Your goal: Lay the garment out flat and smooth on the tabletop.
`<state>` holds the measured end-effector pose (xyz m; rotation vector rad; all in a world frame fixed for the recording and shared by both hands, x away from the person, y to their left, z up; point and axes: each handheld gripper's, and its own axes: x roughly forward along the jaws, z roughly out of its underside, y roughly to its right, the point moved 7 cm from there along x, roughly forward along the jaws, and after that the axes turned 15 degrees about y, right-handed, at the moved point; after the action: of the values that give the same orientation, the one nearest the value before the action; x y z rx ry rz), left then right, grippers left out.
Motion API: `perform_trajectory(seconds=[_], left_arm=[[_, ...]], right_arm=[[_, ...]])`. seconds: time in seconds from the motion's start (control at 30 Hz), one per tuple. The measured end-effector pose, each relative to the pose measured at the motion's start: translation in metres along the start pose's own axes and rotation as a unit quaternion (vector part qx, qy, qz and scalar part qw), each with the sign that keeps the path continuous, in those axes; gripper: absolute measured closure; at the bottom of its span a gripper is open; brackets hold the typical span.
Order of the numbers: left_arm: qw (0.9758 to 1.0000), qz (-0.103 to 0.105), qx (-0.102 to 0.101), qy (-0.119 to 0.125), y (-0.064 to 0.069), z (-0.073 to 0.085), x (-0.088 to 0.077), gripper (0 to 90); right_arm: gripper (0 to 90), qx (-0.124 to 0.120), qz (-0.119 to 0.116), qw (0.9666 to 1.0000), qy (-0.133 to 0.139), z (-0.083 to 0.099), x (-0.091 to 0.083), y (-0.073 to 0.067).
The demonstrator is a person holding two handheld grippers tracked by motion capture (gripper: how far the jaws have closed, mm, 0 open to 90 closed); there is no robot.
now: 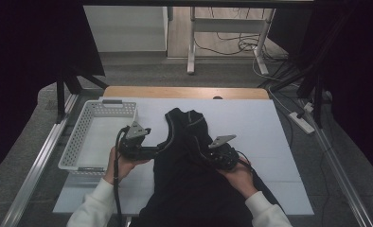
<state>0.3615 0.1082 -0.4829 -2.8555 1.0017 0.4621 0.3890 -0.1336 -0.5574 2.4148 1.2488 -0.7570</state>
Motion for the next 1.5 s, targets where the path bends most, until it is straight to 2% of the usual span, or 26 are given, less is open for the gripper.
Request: perform_trajectory(seconds=[0.07, 0.2, 0.4, 0.63, 0.8, 0.93, 1.0, 1.07, 1.17, 1.27, 1.33, 1.5], left_arm=[[1.0000, 0.000, 0.000, 0.001, 0.000, 0.000, 0.000, 23.1], [1.0000, -0.001, -0.002, 0.002, -0.001, -0.001, -0.001, 23.1], [1.0000, -0.001, 0.000, 0.002, 0.000, -0.001, 0.000, 23.1], [1.0000, -0.002, -0.002, 0.001, -0.001, 0.000, 0.000, 23.0], [1.0000, -0.003, -0.002, -0.001, -0.001, 0.000, 0.001, 22.7], [1.0000, -0.003, -0.001, -0.002, -0.001, 0.001, 0.001, 22.6], [1.0000, -0.003, -0.002, -0.001, -0.001, 0.001, 0.001, 22.6], [1.0000, -0.003, -0.002, -0.002, -0.001, 0.001, 0.001, 22.6], [1.0000, -0.002, -0.001, -0.002, -0.001, 0.001, 0.001, 22.5], [1.0000, -0.003, -0.003, 0.000, -0.002, 0.001, 0.000, 22.5], [1.0000, -0.003, -0.004, 0.000, -0.002, 0.001, 0.000, 22.5], [1.0000, -0.002, -0.002, 0.000, -0.001, 0.000, 0.000, 22.4]], right_arm=[[75.3, -0.011, 0.012, 0.9998, 0.010, -0.004, -0.005, 0.001], [75.5, -0.022, 0.043, 0.9978, 0.046, -0.017, -0.022, 0.011], [75.5, -0.007, 0.099, 0.9921, 0.077, -0.022, -0.050, 0.040], [75.5, 0.015, 0.174, 0.9813, 0.080, -0.008, -0.075, 0.087], [75.4, 0.057, 0.212, 0.9730, 0.071, 0.013, -0.086, 0.119], [75.3, 0.093, 0.229, 0.9674, 0.056, 0.030, -0.088, 0.134], [72.9, 0.106, 0.221, 0.9679, 0.055, 0.035, -0.088, 0.137], [69.5, 0.126, 0.197, 0.9697, 0.071, 0.035, -0.086, 0.136], [60.2, 0.122, 0.200, 0.9691, 0.076, 0.032, -0.087, 0.136], [53.8, 0.129, 0.204, 0.9660, 0.093, 0.028, -0.093, 0.136], [50.6, 0.137, 0.209, 0.9622, 0.107, 0.025, -0.102, 0.139], [50.2, 0.161, 0.219, 0.9547, 0.121, 0.033, -0.126, 0.142]])
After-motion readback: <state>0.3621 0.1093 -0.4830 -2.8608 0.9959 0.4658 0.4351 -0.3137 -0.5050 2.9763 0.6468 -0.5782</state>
